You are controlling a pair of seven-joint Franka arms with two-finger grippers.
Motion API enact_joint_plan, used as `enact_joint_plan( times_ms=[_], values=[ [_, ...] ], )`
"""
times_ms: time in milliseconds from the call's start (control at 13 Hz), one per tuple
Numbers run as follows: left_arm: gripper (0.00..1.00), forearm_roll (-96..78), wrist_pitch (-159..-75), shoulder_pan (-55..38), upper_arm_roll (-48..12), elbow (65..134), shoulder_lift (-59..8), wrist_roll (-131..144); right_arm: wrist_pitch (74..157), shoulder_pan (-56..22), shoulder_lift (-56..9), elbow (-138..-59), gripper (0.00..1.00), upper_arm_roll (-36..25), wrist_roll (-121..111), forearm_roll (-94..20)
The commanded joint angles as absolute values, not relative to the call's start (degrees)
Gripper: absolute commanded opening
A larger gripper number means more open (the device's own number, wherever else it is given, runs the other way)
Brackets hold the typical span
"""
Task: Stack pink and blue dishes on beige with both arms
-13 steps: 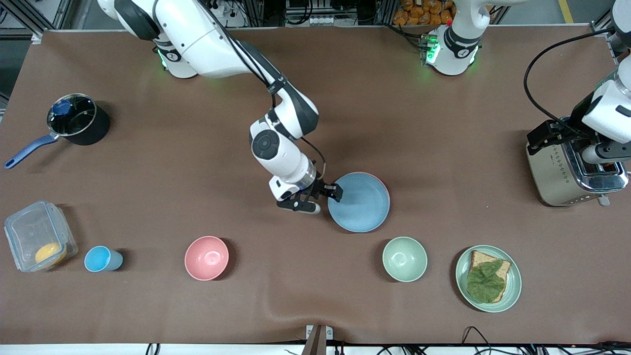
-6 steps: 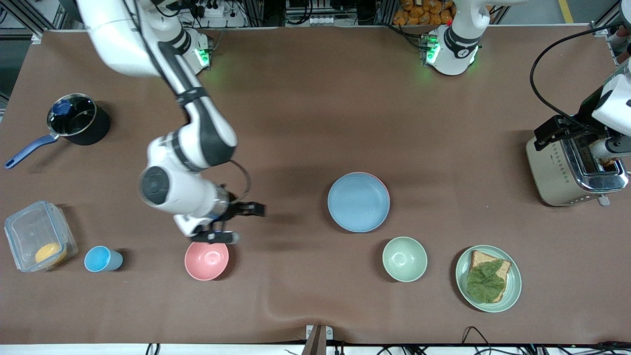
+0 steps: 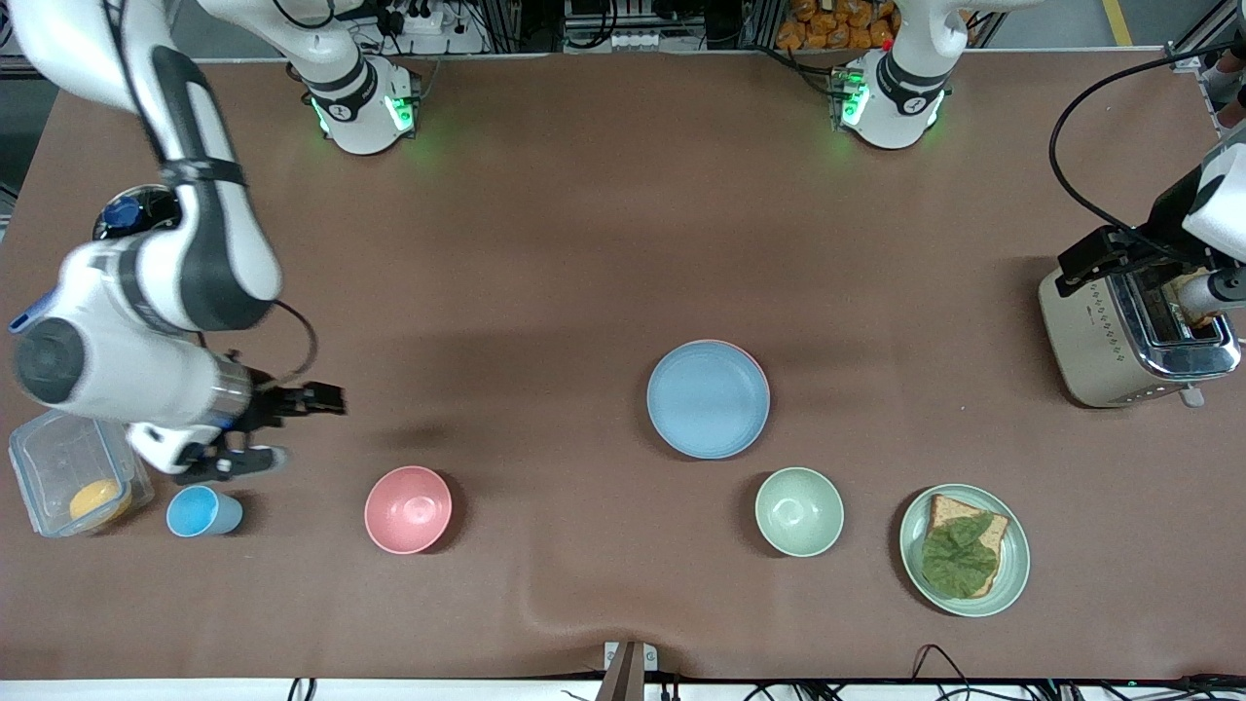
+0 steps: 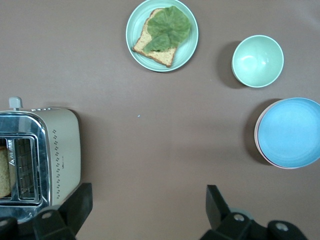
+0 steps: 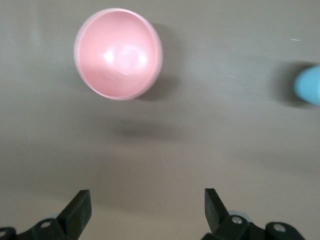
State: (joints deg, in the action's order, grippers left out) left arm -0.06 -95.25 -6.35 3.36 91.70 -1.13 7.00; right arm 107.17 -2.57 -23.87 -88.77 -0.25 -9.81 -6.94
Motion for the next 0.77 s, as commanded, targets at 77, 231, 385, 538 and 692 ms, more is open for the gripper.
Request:
enact_joint_plan(
  times_ms=[77,231,385,538,692],
  values=[
    [1.0,-0.53,-91.32,-6.86,3.96,89.38,-2.11,6.68,103.47,2.02,-9.26,-98.96,1.0,0.53,-10.39,-4.4],
    [1.0,-0.35,-91.32,-6.68,4.04,89.39,-2.2,6.86,98.9,1.59,-4.42,-98.79,1.0,0.7,-0.23,-1.68],
    [1.0,-0.44,-91.49,-6.24,4.13,89.38,-2.28,6.6,95.73,1.41,-1.59,-98.62,1.0,1.05,3.86,-1.32],
    [1.0,-0.44,-91.84,-6.24,4.13,89.38,-2.55,6.85,94.4,1.84,-0.71,-98.09,1.0,0.79,3.17,-1.32],
    [1.0,-0.35,-92.81,-6.42,4.13,89.91,-2.64,6.85,92.91,2.11,-0.18,-97.04,1.0,0.53,2.47,-1.32]
  ],
)
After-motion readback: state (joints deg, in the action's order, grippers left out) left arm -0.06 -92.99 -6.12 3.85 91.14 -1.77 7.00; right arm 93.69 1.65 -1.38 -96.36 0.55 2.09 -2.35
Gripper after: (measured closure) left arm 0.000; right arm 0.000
